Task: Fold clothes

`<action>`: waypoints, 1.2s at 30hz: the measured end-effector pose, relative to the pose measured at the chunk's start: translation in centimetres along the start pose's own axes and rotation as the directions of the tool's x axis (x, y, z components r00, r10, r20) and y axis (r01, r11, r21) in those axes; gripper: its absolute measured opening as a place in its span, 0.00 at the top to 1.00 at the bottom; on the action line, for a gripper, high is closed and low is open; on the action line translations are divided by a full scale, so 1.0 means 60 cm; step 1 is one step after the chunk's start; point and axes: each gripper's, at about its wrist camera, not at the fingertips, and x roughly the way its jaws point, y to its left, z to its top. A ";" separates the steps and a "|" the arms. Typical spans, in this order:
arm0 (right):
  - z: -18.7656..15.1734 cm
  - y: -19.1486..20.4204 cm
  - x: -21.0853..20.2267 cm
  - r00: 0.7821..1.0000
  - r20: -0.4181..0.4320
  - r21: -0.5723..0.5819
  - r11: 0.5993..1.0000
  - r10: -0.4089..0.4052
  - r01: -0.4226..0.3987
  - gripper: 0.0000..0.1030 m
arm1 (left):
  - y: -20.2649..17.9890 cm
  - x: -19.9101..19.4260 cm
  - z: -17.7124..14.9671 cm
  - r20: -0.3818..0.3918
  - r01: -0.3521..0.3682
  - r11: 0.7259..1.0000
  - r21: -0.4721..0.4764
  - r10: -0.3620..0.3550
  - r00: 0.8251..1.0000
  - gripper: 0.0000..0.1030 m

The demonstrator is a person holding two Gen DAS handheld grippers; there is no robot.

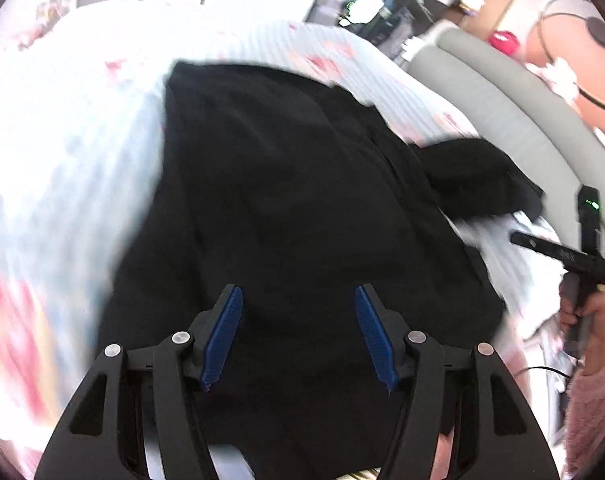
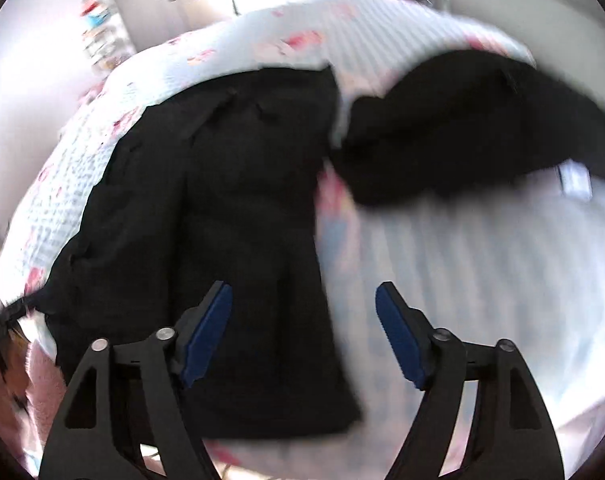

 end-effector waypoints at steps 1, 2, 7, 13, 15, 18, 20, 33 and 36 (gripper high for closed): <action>0.022 0.006 0.018 1.000 -0.010 -0.022 1.000 -0.006 0.005 0.26 | 0.007 0.008 0.029 0.008 -0.015 1.000 0.000 0.015 1.000 0.41; 0.045 0.012 0.036 1.000 -0.020 -0.043 0.999 -0.011 0.010 0.26 | 0.012 0.016 0.057 0.014 -0.025 1.000 0.000 0.025 1.000 0.41; 0.128 0.018 0.127 0.997 -0.070 -0.062 0.998 0.025 -0.029 0.43 | -0.023 0.091 0.163 0.008 0.006 0.996 0.090 -0.006 1.000 0.41; 0.229 0.008 0.238 0.994 -0.107 -0.018 1.000 0.022 -0.024 0.47 | -0.085 0.286 0.330 0.046 -0.189 0.952 0.241 0.183 0.982 0.47; 0.285 0.005 0.283 0.996 -0.090 -0.007 1.000 0.007 -0.008 0.47 | -0.085 0.367 0.397 0.046 -0.255 0.931 0.260 0.252 0.967 0.54; 0.350 -0.013 0.349 0.993 -0.104 0.014 0.999 -0.047 0.049 0.41 | -0.077 0.482 0.482 -0.027 -0.213 0.939 0.271 0.228 0.973 0.57; 0.394 -0.031 0.409 0.990 -0.126 0.041 0.997 -0.061 0.066 0.39 | -0.093 0.532 0.501 -0.078 -0.147 0.932 0.330 0.182 0.980 0.55; 0.474 -0.060 0.539 0.991 -0.126 0.024 0.998 -0.049 0.053 0.85 | -0.190 0.679 0.506 -0.035 -0.161 0.784 0.599 0.227 0.973 0.88; 0.481 -0.055 0.506 0.996 -0.035 0.001 0.997 -0.080 0.080 0.92 | -0.165 0.657 0.539 0.028 -0.220 0.845 0.487 0.237 0.971 0.88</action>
